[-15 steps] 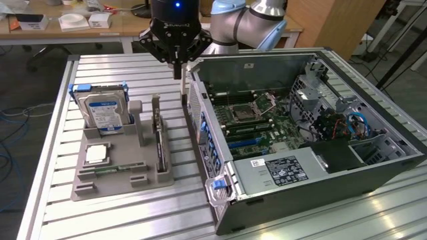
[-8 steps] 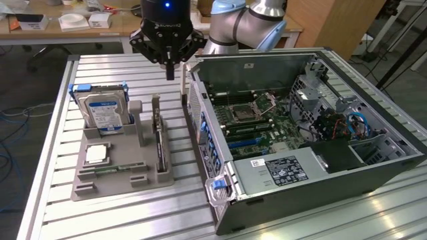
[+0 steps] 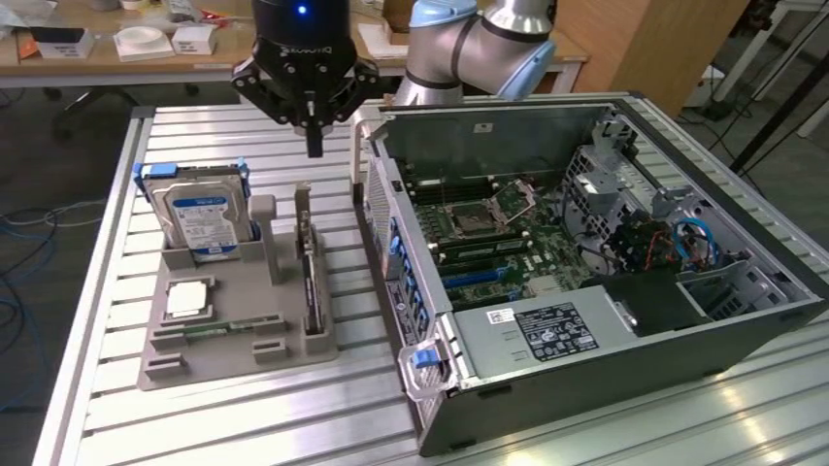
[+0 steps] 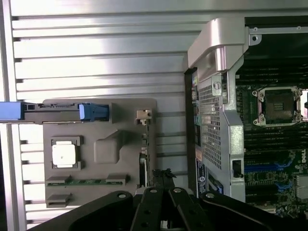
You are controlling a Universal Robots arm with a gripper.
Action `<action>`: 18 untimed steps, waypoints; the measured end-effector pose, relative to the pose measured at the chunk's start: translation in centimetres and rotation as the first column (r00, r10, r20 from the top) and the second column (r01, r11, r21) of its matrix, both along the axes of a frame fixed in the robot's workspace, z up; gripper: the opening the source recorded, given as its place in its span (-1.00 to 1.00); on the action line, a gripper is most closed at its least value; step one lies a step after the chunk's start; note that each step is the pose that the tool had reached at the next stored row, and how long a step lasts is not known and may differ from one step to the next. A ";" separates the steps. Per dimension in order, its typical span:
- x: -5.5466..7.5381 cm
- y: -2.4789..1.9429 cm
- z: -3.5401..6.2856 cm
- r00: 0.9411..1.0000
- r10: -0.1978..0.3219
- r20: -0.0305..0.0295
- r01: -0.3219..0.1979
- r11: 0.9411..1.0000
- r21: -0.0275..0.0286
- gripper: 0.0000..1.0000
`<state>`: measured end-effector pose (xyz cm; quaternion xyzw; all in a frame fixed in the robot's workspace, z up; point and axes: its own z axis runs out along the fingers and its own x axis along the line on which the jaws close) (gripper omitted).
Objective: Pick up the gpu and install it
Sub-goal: 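Reach for the gpu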
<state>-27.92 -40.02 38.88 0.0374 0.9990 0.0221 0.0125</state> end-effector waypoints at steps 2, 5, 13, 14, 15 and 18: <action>-0.4 -0.01 -0.01 1.000 0.000 0.000 0.000 1.000 0.000 -0.79; -1.0 -0.03 -0.02 1.000 0.000 0.000 0.000 1.000 0.000 -0.79; -2.5 -0.07 -0.05 1.000 0.000 0.000 0.000 1.000 0.000 -0.79; -2.7 -0.07 -0.05 1.000 0.000 0.000 0.000 1.000 0.000 -0.79; -2.8 -0.07 -0.05 1.000 0.000 0.000 0.000 1.000 0.000 -0.79; -2.9 -0.07 -0.05 1.000 0.000 0.000 0.000 1.000 0.000 -0.79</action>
